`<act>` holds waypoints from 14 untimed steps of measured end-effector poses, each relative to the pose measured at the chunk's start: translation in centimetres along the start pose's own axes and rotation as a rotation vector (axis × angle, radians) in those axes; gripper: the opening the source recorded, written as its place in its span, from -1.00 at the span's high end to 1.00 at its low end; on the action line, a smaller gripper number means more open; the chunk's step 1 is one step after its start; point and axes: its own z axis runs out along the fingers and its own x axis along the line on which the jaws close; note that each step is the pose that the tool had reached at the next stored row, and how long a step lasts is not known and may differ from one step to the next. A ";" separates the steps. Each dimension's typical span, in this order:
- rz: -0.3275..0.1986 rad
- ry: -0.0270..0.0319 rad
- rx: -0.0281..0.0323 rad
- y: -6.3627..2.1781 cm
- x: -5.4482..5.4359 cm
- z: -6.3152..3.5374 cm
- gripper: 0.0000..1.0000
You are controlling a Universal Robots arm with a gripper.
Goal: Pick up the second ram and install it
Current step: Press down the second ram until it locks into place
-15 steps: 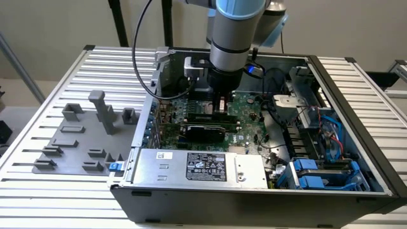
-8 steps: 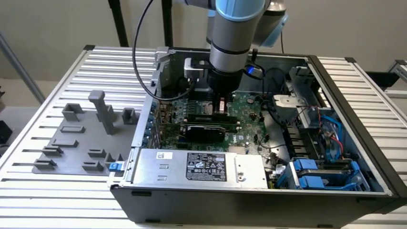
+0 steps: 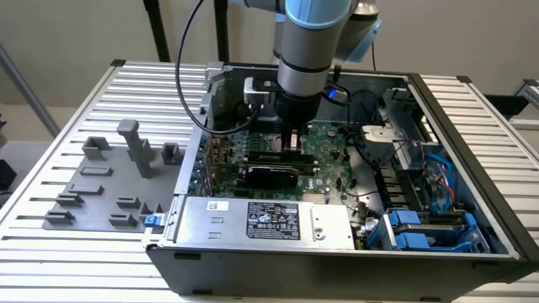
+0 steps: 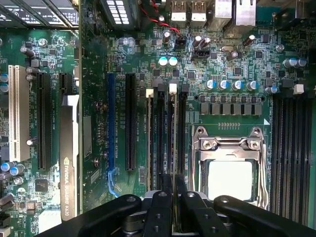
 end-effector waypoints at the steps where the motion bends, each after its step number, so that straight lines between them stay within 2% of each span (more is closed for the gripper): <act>1: 0.000 0.0000 0.0001 0.00 0.0 0.00 1.00; 14: 0.000 0.0002 0.0008 0.04 0.0 0.11 1.00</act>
